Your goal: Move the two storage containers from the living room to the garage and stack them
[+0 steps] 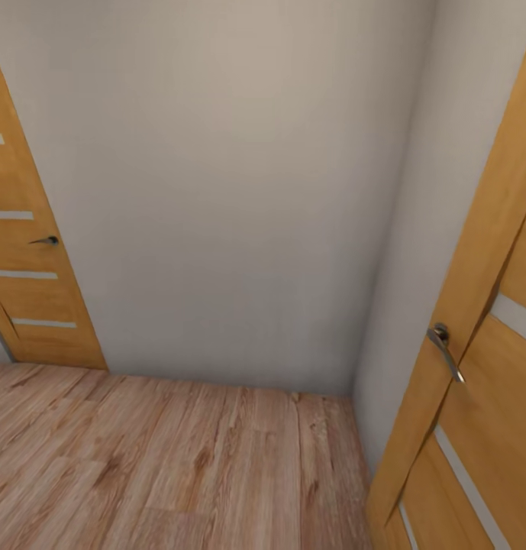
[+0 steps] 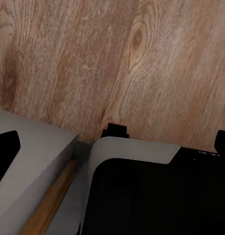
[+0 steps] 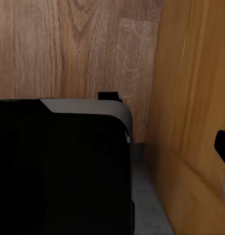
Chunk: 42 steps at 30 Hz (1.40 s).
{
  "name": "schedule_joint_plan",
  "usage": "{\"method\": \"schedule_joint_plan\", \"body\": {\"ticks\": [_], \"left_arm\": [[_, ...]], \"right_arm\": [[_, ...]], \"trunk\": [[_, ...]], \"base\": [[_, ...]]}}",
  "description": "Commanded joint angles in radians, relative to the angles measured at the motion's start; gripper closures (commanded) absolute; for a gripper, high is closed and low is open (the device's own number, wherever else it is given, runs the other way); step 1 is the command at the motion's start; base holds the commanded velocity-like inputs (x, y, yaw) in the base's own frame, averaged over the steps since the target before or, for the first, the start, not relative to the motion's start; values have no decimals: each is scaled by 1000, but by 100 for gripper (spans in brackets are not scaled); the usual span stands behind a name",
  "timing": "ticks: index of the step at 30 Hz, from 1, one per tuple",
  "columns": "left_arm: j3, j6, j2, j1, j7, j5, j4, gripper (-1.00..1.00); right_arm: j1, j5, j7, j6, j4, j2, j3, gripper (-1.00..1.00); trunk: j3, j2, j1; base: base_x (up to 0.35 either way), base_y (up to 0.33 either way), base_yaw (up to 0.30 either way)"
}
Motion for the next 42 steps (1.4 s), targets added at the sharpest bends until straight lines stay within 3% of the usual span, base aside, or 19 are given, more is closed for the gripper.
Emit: {"method": "schedule_joint_plan", "body": {"ticks": [1,23,34,42], "left_arm": [[-9,-3,0,-1,2,8,1,-100],[-9,-3,0,-1,2,8,1,-100],[-9,-3,0,-1,2,8,1,-100],[-9,-3,0,-1,2,8,1,-100]], "right_arm": [[-1,-6,-1,-6,3,0,5,-100],[-1,-6,-2,-6,3,6,5,-100],[-1,-6,-5,-7,2,3,4,-100],[-1,-6,-4,-6,2,2,5,-100]], "trunk": [[-1,-1,0],[-1,-1,0],[-1,-1,0],[-1,-1,0]], "base": [[202,0,0],[205,0,0],[207,0,210],[207,0,36]]}}
